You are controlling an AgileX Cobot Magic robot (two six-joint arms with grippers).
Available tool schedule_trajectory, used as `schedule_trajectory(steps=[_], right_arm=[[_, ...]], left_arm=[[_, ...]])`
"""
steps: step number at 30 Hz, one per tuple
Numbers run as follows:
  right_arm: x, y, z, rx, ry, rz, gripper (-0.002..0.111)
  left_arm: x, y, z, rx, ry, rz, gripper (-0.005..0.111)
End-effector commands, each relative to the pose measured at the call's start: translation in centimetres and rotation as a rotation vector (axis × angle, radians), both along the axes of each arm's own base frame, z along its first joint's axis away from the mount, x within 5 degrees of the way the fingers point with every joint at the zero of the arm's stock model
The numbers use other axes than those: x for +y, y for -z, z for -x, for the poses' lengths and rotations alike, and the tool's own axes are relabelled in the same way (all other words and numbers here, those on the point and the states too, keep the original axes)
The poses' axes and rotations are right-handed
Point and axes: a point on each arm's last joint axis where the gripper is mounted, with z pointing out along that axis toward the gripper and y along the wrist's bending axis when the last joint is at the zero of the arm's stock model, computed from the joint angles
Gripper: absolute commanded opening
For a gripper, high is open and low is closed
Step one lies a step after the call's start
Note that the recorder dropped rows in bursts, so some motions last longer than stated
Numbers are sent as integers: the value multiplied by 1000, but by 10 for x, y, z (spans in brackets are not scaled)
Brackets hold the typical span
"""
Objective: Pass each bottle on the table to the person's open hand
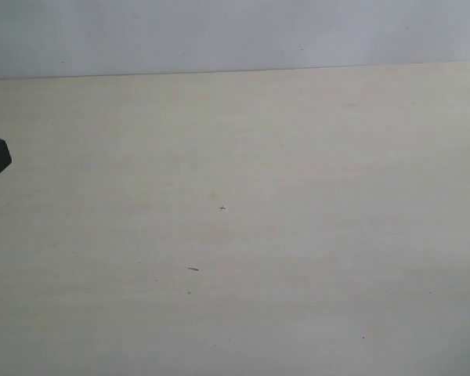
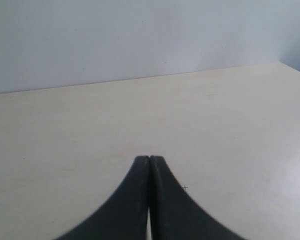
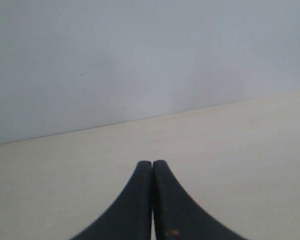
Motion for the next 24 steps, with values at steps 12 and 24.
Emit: schedule_trajectory(steps=[12,24], right_arm=[[0,0,0,-10,6,-5,0],[0,0,0,-10,6,-5,0]], left_arm=[[4,-3,2,-26,-12,5,0],[60,-34,32,-273,-325,149,0]])
